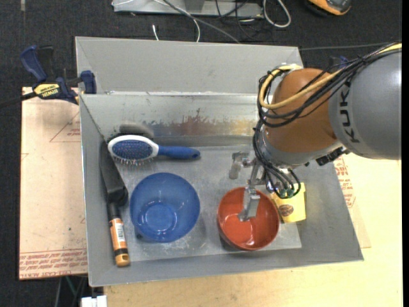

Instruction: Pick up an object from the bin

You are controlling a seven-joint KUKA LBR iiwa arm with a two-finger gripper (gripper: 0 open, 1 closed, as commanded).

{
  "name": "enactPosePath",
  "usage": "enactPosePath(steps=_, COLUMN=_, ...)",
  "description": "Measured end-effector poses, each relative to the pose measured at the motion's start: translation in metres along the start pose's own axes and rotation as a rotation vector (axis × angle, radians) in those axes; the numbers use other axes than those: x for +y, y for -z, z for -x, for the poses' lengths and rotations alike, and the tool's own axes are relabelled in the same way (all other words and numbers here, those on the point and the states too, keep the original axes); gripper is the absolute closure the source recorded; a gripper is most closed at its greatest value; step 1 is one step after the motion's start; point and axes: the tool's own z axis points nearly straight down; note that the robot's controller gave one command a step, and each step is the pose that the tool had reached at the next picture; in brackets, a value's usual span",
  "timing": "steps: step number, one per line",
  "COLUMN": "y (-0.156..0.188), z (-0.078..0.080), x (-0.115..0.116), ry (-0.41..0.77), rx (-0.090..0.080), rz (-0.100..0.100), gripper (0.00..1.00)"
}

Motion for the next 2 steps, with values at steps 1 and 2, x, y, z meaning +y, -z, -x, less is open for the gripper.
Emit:
enactPosePath(steps=1, y=0.000, z=0.000, x=0.000, ry=0.000, rx=0.000, rz=0.000, gripper=0.00)
enactPosePath(steps=2, y=0.049, z=0.013, x=0.030, ry=0.141, rx=-0.007, rz=0.002, gripper=0.00)
